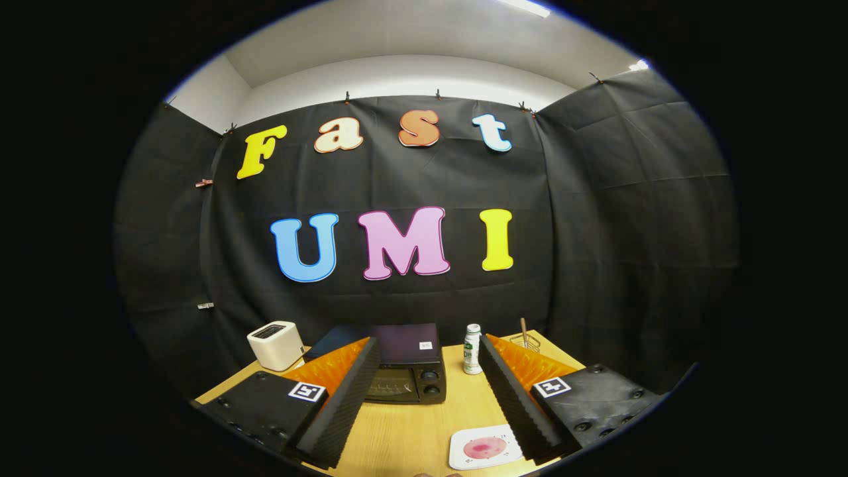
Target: Open the toaster oven, put the food inside, and close the toaster oven door.
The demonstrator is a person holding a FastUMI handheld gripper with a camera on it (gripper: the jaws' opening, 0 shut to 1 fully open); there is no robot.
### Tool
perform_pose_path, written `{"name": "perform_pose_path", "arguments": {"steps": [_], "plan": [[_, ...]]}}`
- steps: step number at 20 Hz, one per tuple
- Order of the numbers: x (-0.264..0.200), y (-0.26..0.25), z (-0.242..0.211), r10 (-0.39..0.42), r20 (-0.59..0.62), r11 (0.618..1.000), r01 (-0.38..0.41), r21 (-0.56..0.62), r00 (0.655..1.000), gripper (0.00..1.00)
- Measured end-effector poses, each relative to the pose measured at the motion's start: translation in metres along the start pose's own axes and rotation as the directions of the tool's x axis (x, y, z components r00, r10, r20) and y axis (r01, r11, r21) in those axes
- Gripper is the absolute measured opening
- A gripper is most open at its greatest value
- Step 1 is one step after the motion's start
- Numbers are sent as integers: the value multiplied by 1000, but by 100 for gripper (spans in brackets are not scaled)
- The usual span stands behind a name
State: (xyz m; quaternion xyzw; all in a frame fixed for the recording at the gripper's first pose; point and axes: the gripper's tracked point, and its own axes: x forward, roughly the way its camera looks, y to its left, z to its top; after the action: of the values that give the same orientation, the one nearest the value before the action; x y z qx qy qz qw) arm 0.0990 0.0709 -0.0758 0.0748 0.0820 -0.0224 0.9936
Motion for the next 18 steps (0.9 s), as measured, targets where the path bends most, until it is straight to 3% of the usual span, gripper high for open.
{"name": "perform_pose_path", "arguments": {"steps": [7,12,18], "plan": [[80,79,-38,64,-32,997,-63,41,997,98],[140,126,-111,84,-113,995,-77,69,990,98],[197,153,-185,66,-167,996,-74,-42,984,98]]}}
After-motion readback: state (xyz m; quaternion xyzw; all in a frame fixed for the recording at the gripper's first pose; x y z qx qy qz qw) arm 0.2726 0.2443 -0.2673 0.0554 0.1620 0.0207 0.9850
